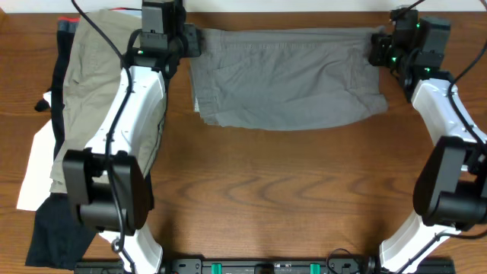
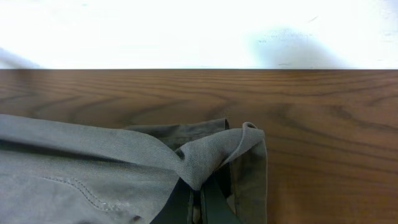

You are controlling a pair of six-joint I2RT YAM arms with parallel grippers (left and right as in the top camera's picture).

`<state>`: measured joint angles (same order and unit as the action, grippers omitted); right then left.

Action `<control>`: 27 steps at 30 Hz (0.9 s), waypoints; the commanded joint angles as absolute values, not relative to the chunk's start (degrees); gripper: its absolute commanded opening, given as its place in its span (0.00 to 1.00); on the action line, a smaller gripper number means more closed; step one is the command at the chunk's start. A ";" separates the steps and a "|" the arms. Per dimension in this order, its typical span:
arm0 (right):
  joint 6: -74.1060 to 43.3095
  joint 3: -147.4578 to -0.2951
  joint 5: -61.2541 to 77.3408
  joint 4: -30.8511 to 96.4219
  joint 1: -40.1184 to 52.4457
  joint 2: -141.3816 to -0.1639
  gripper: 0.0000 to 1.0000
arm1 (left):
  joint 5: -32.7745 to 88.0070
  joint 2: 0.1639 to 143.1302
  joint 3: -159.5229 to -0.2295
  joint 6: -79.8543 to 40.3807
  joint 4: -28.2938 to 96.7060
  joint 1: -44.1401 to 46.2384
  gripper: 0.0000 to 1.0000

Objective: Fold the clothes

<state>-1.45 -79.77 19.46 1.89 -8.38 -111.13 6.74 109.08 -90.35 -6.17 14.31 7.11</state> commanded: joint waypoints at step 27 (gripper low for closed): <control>0.12 -100.18 17.43 20.91 -5.23 -116.20 0.99 | -0.40 109.36 -92.18 -5.87 20.56 5.85 0.98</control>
